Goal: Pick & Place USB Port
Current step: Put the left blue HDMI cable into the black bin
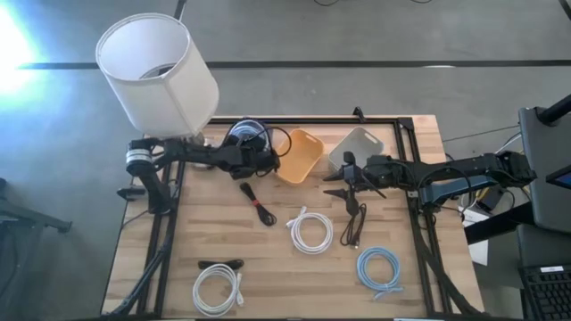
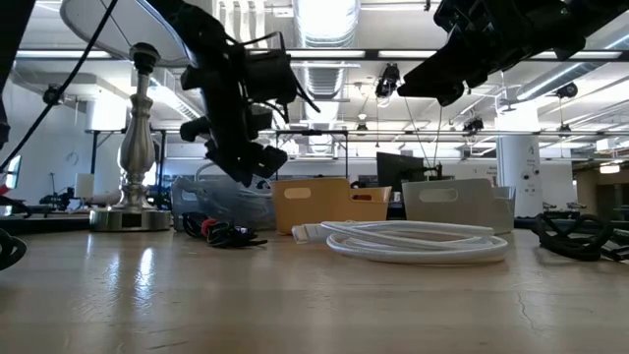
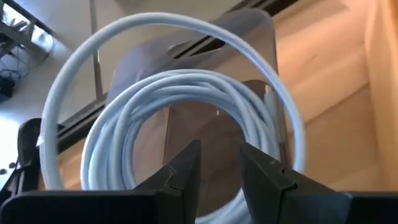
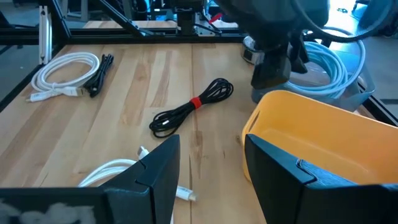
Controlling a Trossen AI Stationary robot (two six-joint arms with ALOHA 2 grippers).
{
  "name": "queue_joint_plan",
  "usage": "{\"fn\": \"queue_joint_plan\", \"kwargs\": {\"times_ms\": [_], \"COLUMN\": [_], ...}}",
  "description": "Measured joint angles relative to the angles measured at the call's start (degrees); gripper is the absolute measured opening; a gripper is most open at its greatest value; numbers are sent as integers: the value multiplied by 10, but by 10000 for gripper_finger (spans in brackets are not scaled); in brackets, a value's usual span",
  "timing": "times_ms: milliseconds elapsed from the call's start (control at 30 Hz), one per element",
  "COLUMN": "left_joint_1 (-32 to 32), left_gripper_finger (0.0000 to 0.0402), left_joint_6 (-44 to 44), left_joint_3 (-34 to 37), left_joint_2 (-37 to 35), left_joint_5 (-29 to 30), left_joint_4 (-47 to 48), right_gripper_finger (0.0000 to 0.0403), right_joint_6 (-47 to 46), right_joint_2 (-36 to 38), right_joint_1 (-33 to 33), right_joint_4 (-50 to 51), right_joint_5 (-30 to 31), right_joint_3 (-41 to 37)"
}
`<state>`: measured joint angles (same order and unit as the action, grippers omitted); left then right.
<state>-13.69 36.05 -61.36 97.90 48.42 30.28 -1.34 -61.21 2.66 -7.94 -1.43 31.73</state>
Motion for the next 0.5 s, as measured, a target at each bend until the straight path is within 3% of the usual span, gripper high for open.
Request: {"fn": "queue_joint_plan", "kwargs": {"times_ms": [500], "left_joint_1": [-21], "left_gripper_finger": [108], "left_joint_6": [-16], "left_joint_3": [-18], "left_joint_2": [-7], "left_joint_5": [-97], "left_joint_4": [-8], "right_gripper_finger": [178], "right_joint_6": [13], "right_joint_2": [0], "right_joint_1": [0], "right_joint_4": [0], "right_joint_5": [0], "right_joint_3": [0]}}
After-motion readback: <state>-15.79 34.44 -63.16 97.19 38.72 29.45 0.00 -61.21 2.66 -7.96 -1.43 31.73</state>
